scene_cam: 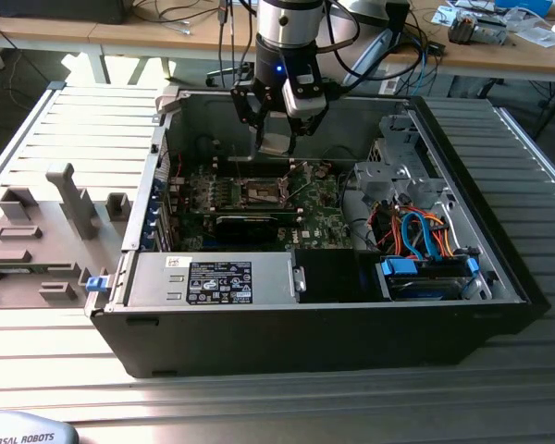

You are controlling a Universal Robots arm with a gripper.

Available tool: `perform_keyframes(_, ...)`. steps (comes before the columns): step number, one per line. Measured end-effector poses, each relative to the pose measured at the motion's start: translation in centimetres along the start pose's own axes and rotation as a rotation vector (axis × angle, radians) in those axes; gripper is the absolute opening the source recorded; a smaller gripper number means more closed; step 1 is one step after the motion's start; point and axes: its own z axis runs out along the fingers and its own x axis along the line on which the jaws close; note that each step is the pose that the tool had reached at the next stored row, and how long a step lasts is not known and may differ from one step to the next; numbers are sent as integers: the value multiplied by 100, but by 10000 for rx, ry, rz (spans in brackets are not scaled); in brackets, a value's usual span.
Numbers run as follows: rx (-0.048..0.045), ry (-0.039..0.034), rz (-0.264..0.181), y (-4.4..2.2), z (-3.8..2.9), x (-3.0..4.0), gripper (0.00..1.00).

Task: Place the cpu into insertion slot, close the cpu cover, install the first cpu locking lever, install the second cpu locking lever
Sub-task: 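Place the cpu into insertion slot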

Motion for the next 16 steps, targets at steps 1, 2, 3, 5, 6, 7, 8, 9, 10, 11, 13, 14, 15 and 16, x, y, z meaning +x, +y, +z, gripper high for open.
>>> perform_keyframes(1,0,0,7,0,0,0,54)
perform_keyframes(2,0,-1,16,0,0,0,54)
perform_keyframes(3,0,-1,29,0,0,0,54)
perform_keyframes(5,-1,-3,56,0,0,0,54)
perform_keyframes(6,-1,-3,63,0,0,0,54)
perform_keyframes(7,-1,-4,73,0,0,0,54)
perform_keyframes(8,-1,-4,82,0,0,0,54)
perform_keyframes(9,-1,-4,90,0,0,0,54)
perform_keyframes(10,-2,-5,98,0,0,0,54)
perform_keyframes(11,-2,-5,106,0,0,0,54)
perform_keyframes(13,-2,-6,123,0,0,0,54)
perform_keyframes(14,-2,-7,131,0,0,0,54)
perform_keyframes(15,-2,-7,144,0,0,0,54)
perform_keyframes(16,-3,-8,160,0,0,0,54)
